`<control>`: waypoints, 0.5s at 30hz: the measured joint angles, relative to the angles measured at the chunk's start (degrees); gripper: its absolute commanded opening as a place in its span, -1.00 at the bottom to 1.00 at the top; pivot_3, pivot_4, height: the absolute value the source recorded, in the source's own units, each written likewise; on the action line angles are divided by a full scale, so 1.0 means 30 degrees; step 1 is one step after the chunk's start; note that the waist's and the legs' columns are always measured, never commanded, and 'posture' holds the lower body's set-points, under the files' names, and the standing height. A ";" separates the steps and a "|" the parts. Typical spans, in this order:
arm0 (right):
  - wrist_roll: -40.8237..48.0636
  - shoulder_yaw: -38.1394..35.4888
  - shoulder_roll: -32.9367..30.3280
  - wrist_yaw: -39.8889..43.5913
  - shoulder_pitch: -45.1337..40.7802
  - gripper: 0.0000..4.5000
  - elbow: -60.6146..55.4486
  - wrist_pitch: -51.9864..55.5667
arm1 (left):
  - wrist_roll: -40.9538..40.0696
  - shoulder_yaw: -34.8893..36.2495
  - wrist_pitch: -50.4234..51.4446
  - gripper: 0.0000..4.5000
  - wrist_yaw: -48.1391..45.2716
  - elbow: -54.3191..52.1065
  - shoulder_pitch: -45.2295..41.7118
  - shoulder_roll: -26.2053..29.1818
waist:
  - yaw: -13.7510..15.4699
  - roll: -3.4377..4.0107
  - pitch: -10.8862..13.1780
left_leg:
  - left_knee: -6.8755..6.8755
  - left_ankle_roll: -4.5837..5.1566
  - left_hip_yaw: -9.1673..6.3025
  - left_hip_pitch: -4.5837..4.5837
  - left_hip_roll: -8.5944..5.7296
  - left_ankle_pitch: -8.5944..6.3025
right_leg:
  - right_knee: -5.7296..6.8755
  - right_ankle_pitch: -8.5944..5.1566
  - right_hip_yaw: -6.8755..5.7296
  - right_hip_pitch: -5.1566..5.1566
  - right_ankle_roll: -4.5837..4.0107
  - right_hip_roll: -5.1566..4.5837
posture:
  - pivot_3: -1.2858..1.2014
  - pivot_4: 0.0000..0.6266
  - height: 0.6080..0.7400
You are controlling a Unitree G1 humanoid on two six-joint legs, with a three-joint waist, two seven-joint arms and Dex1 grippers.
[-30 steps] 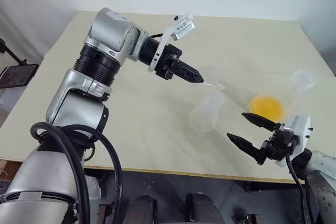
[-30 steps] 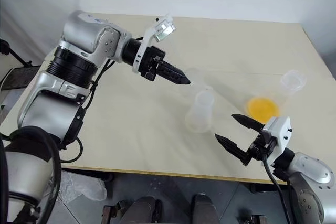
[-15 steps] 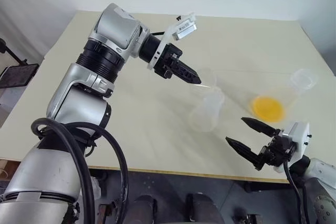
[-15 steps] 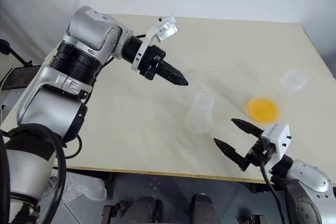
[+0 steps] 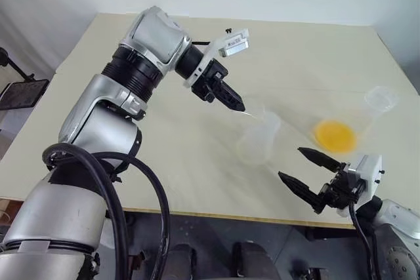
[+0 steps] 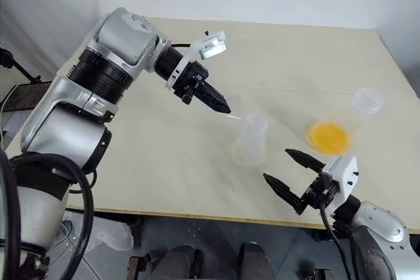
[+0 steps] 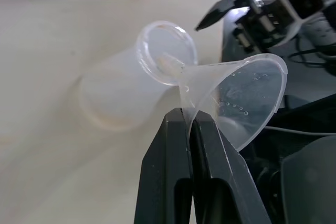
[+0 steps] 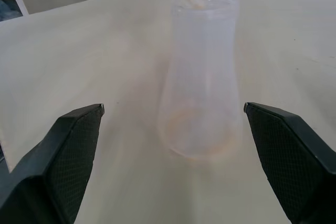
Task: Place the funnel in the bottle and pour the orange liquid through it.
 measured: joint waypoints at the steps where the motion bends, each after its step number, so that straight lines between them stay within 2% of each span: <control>1: -0.0022 0.0009 0.0014 -0.0037 0.0103 1.00 -0.0004 -0.0004 | 0.0111 -0.0033 -0.0184 -0.99 -0.0003 0.0161 -0.0001 -0.0115 | 0.0013 0.0000 0.0000 | 0.0000 0.0000 -0.0001 -0.0001 0.0000 0.0000 | 0.0002 0.0000 -0.0001 0.0000 0.0000 -0.0001 | 0.03 -0.52 1.00; 8: -0.0177 0.0402 0.0195 -0.0298 0.0201 1.00 -0.0153 -0.0068 | 0.1012 -0.0507 -0.1748 -0.99 -0.0019 0.2107 -0.0662 -0.1249 | 0.0031 -0.0004 0.0002 | 0.0003 0.0004 0.0000 -0.0008 -0.0001 0.0000 | -0.0003 -0.0001 -0.0007 -0.0003 0.0001 0.0003 | 0.03 -0.52 1.00; 11: -0.0282 0.0466 0.0281 -0.0328 0.0238 1.00 -0.0264 -0.0155 | 0.1429 -0.0440 -0.2629 -0.72 -0.0018 0.3205 -0.1317 -0.1867 | 0.0033 -0.0004 0.0002 | 0.0001 0.0010 0.0002 -0.0009 -0.0013 -0.0002 | -0.0003 -0.0006 -0.0008 -0.0003 0.0011 0.0001 | 0.03 -0.52 1.00; 15: -0.0405 0.0572 0.0297 -0.0350 0.0399 1.00 -0.0339 -0.0330 | 0.1944 -0.0146 -0.3482 -0.18 -0.0016 0.4632 -0.1428 -0.2621 | 0.0012 -0.0007 0.0004 | 0.0001 0.0014 0.0005 -0.0010 -0.0014 -0.0001 | -0.0002 -0.0011 -0.0008 -0.0005 0.0020 0.0004 | 0.03 -0.52 1.00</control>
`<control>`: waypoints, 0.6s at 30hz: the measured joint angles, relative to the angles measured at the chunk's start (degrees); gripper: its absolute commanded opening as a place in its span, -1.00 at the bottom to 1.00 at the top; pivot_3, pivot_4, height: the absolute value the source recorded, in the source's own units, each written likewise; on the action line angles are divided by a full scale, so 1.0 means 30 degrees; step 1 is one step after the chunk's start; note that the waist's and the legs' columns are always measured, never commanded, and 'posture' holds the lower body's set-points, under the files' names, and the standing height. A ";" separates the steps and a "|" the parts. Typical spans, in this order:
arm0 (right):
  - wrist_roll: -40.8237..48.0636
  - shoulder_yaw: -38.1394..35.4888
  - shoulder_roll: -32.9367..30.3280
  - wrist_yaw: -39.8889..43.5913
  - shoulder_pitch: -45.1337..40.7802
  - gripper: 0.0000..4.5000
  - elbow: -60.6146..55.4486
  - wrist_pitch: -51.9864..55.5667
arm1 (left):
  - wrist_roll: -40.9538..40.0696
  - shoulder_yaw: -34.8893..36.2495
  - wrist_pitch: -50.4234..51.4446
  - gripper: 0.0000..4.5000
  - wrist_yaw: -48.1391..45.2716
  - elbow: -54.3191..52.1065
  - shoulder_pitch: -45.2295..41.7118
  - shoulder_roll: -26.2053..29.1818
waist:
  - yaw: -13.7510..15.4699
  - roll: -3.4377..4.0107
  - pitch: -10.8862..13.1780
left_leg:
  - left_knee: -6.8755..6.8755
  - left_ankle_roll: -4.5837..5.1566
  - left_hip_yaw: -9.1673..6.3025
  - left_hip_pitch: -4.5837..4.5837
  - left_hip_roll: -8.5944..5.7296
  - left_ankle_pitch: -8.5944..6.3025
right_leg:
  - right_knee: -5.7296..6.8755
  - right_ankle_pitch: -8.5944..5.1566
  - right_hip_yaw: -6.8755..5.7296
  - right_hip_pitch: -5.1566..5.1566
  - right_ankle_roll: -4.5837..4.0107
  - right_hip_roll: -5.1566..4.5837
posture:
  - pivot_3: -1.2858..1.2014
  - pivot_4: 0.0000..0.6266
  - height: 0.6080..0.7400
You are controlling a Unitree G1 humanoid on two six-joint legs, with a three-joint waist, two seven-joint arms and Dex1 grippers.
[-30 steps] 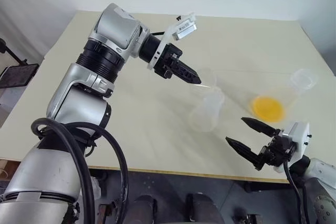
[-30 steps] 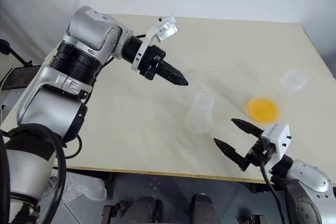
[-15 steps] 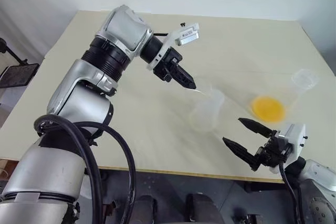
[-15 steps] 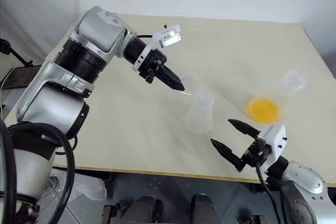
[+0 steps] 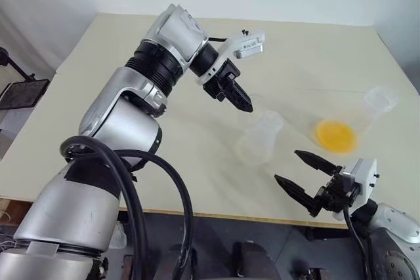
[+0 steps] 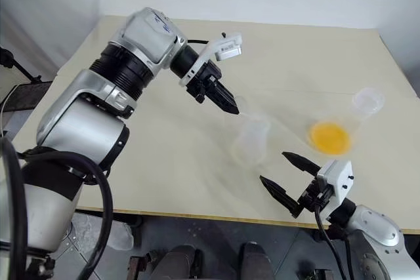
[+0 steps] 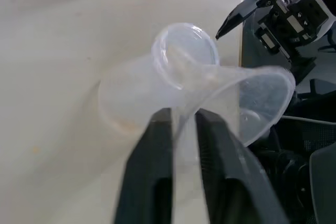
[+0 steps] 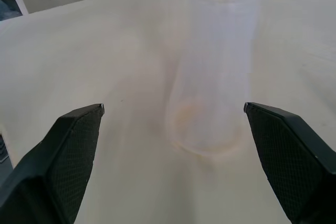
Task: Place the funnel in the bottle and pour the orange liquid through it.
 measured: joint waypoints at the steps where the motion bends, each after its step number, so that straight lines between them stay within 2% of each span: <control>1: -0.0028 0.0001 0.0000 -0.0010 0.0016 1.00 0.0000 -0.0037 | 0.0114 0.0047 -0.0201 -0.03 0.0000 0.0278 -0.0022 -0.0086 | -0.0004 -0.0001 0.0000 | -0.0001 0.0001 0.0002 -0.0001 0.0000 0.0000 | 0.0001 -0.0001 0.0001 -0.0002 0.0001 0.0000 | 0.03 -0.52 1.00; 8: -0.0060 0.0002 -0.0003 -0.0049 0.0058 1.00 -0.0003 -0.0089 | 0.0461 0.0883 -0.0536 0.90 0.0000 0.0899 -0.0371 -0.0550 | -0.0009 -0.0002 0.0001 | -0.0001 0.0001 0.0002 -0.0003 0.0000 0.0000 | 0.0009 -0.0002 0.0001 -0.0008 0.0003 -0.0003 | 0.03 -0.52 1.00; 9: -0.0060 0.0003 -0.0003 -0.0049 0.0032 1.00 -0.0003 -0.0089 | 0.0473 0.1066 -0.0541 0.99 0.0000 0.0973 -0.0482 -0.0589 | -0.0007 -0.0002 0.0001 | -0.0001 0.0001 0.0003 -0.0003 -0.0001 0.0000 | 0.0009 -0.0002 -0.0002 -0.0008 0.0003 -0.0002 | 0.03 -0.52 1.00; 18: -0.0114 0.0001 -0.0005 -0.0039 -0.0121 1.00 0.0000 -0.0128 | 0.1022 0.1579 -0.1064 0.99 0.0000 0.1460 -0.0700 -0.0705 | -0.0005 -0.0002 0.0001 | 0.0000 0.0002 0.0004 -0.0003 -0.0002 0.0001 | 0.0012 -0.0002 -0.0004 -0.0008 0.0003 -0.0001 | 0.03 -0.52 1.00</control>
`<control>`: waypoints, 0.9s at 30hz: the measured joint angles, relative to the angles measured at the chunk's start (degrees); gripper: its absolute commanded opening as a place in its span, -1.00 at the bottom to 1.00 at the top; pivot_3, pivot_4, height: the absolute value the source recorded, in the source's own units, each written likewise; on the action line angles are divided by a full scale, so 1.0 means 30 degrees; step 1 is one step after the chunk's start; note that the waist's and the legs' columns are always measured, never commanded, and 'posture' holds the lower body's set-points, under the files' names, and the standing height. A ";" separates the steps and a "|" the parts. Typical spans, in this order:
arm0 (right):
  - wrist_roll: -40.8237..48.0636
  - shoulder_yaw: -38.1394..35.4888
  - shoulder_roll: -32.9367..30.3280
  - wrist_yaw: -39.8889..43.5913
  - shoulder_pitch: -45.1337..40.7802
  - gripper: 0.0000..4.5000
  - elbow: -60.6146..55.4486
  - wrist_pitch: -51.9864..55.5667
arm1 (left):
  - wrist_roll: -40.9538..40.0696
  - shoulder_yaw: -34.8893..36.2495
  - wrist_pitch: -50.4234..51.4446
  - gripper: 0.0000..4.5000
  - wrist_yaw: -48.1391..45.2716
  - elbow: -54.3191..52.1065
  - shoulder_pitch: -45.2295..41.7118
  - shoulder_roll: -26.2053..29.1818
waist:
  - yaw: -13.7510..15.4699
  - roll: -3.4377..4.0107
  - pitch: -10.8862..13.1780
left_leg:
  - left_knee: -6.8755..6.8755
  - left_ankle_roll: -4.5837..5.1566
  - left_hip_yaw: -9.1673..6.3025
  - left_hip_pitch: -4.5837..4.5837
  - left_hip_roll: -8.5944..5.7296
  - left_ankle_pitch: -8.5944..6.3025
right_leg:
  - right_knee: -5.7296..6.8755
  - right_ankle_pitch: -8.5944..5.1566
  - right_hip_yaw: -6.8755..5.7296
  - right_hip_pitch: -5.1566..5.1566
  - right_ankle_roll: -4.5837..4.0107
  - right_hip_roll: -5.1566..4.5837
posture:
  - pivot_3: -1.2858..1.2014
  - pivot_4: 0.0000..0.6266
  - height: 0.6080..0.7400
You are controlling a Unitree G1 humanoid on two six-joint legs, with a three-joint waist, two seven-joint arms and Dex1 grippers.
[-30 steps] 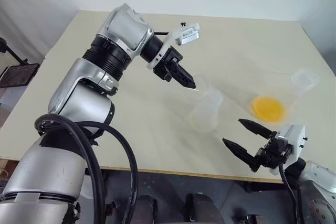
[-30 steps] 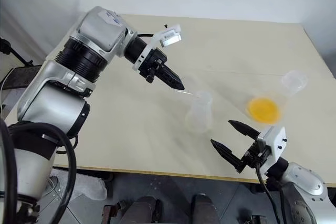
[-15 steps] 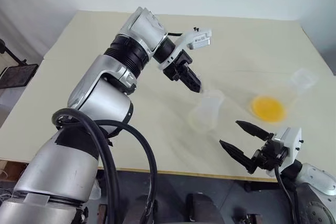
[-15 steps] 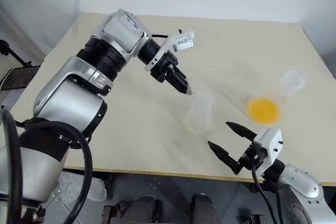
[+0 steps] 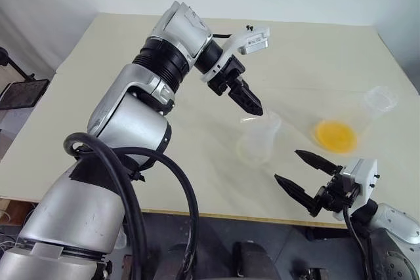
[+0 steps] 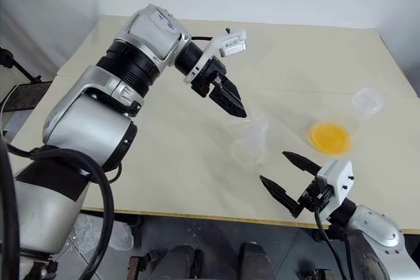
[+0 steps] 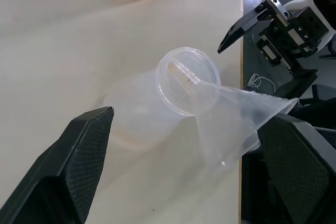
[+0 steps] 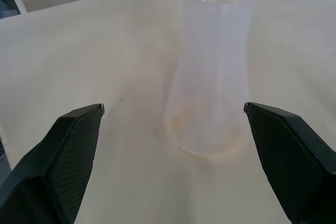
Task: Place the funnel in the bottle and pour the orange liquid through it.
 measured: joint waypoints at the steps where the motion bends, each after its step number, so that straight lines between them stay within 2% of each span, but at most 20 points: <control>1: -0.0008 0.0000 0.0000 0.0000 -0.0023 1.00 0.0004 -0.0006 | 0.0073 0.0112 -0.0086 0.99 0.0005 0.0084 -0.0011 -0.0033 | 0.0004 0.0000 0.0000 | 0.0000 0.0000 0.0000 0.0000 0.0000 0.0000 | 0.0000 0.0000 -0.0001 0.0000 0.0000 0.0000 | 0.03 -0.52 1.00; 17: -0.0212 0.0008 0.0003 -0.0100 -0.0257 1.00 0.0022 -0.0027 | 0.1059 0.2831 -0.1811 0.99 0.1155 0.2249 -0.0921 -0.0947 | 0.0006 -0.0002 0.0001 | 0.0001 0.0003 0.0009 0.0000 -0.0011 0.0001 | 0.0018 -0.0001 -0.0055 -0.0009 0.0002 0.0001 | 0.03 -0.52 1.00; 27: -0.0244 0.0022 -0.0008 -0.0084 -0.1249 1.00 0.0411 -0.0032 | 0.1196 0.5013 -0.3258 0.99 0.3526 0.2750 -0.1241 -0.0924 | 0.0009 -0.0003 0.0002 | 0.0002 0.0002 0.0019 0.0000 -0.0011 0.0001 | 0.0028 -0.0001 -0.0061 -0.0025 0.0003 -0.0003 | 0.03 -0.52 1.00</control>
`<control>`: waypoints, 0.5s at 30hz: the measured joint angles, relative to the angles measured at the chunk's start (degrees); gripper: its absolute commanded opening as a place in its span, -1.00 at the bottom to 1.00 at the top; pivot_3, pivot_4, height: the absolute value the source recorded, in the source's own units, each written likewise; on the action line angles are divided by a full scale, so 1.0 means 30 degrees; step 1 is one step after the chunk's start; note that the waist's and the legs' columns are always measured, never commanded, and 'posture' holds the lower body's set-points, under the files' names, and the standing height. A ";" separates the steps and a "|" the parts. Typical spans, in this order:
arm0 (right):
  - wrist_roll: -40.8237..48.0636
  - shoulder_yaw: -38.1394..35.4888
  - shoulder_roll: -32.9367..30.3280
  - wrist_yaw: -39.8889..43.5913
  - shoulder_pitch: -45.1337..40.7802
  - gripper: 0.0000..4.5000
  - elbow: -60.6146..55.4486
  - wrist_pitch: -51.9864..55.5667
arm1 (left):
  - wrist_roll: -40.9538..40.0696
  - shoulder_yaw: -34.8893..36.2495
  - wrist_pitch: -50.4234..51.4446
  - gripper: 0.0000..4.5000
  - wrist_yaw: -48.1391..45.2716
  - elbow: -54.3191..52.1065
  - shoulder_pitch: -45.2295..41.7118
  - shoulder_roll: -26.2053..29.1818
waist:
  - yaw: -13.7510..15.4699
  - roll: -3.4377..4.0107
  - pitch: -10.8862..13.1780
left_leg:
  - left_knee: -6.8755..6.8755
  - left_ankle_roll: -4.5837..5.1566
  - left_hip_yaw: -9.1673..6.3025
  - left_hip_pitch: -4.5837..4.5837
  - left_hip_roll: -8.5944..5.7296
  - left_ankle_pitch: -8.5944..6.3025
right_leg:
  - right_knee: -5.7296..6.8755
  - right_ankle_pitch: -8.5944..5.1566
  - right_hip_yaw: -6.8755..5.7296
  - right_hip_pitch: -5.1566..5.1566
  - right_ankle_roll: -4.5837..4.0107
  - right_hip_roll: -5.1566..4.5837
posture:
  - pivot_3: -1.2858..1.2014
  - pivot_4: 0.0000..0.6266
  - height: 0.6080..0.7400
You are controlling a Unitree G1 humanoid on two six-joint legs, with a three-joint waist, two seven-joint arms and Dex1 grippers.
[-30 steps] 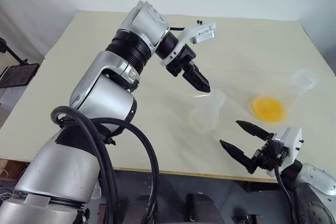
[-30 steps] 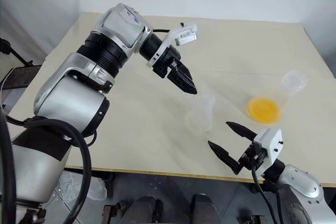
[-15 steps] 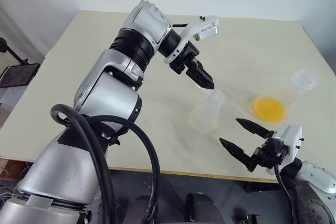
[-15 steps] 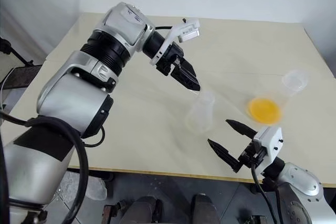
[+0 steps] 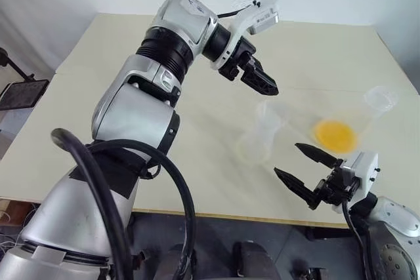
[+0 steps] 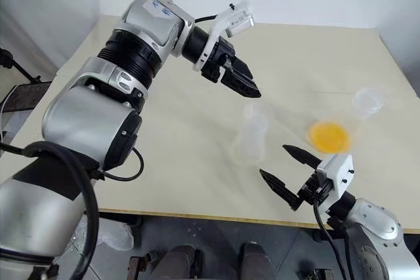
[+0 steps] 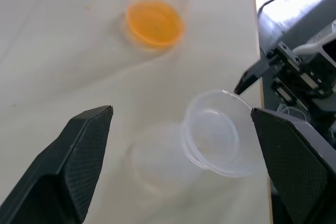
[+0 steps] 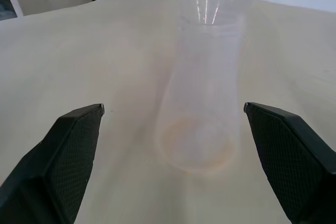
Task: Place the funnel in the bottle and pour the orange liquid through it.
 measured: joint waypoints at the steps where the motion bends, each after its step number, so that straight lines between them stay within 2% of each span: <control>1: 0.0002 0.0000 -0.0006 0.0003 -0.0113 1.00 0.0019 0.0000 | -0.0018 0.0300 -0.0323 0.99 0.0326 -0.0004 -0.0003 0.0186 | -0.0002 0.0001 0.0000 | -0.0003 0.0000 0.0004 0.0000 0.0000 0.0000 | 0.0002 0.0000 0.0001 -0.0006 0.0000 -0.0002 | 0.03 -0.52 1.00; 5: 0.0049 -0.0072 -0.0350 0.0185 -0.0264 1.00 0.0262 0.0040 | -0.0279 0.1566 -0.1458 0.99 0.0932 -0.0495 0.0187 0.1596 | -0.0077 0.0002 -0.0001 | -0.0010 -0.0003 0.0034 0.0004 0.0006 0.0001 | 0.0032 0.0000 -0.0011 -0.0033 0.0000 0.0002 | 0.03 -0.52 1.00; 9: 0.0321 -0.0828 -0.0928 0.0514 -0.0274 1.00 0.0857 0.0163 | -0.1059 0.2895 -0.2521 0.99 0.0866 -0.2681 0.2062 0.2912 | -0.0063 0.0005 -0.0003 | 0.0001 -0.0003 0.0040 0.0024 0.0004 0.0001 | 0.0058 0.0000 -0.0003 -0.0028 0.0000 -0.0011 | 0.03 -0.52 1.00; 15: 0.1106 -0.1837 -0.2525 0.1247 -0.0986 1.00 0.1965 0.1084 | -0.3045 0.5841 -0.5395 0.99 0.2783 -0.9429 0.9472 0.4114 | -0.0034 0.0017 -0.0010 | 0.0028 -0.0010 0.0012 0.0014 0.0038 -0.0001 | 0.0056 0.0002 0.0062 -0.0026 -0.0003 -0.0065 | 0.03 -0.52 1.00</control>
